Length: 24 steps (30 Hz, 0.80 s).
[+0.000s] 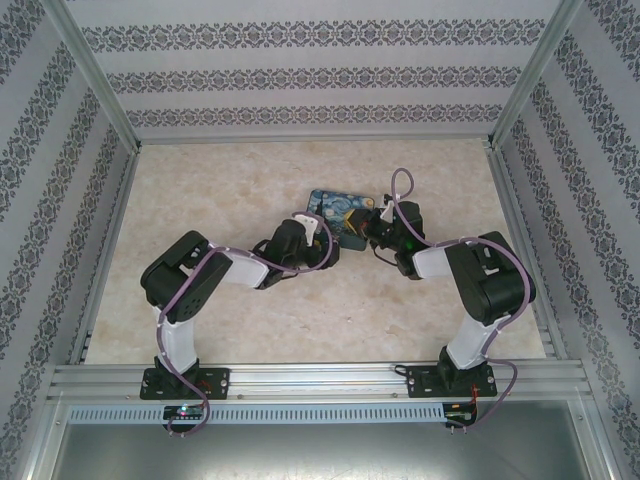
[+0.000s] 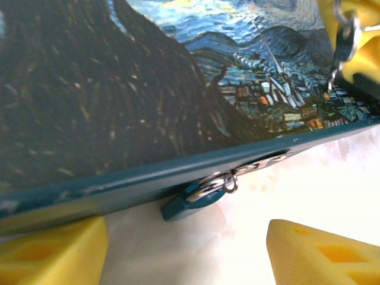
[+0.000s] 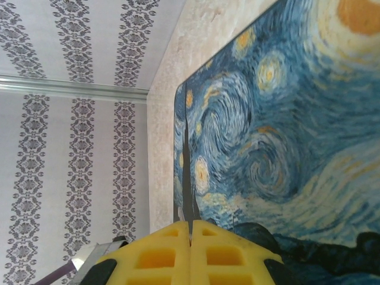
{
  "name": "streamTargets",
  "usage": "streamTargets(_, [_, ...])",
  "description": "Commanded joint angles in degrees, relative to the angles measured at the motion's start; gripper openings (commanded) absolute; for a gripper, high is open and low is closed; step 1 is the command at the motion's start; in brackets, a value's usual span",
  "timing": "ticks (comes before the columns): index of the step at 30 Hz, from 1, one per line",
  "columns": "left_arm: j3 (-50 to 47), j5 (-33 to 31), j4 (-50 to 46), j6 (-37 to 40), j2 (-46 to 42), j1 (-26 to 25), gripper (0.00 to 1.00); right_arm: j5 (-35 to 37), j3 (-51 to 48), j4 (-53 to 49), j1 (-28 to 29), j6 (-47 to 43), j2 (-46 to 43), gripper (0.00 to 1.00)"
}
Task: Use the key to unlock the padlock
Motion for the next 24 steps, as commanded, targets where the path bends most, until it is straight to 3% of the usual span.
streamTargets(1, [2.2,2.4,-0.6,2.2,2.2,-0.7,0.71,-0.6,1.1,2.2,-0.3,0.3,1.4,0.0])
streamTargets(16, [7.2,9.6,2.6,-0.5,7.8,-1.7,0.71,-1.1,1.6,3.5,-0.6,1.0,4.5,0.0])
streamTargets(24, [4.1,13.1,13.6,-9.0,7.8,-0.8,0.71,-1.2,1.6,5.2,-0.6,2.0,6.2,0.0])
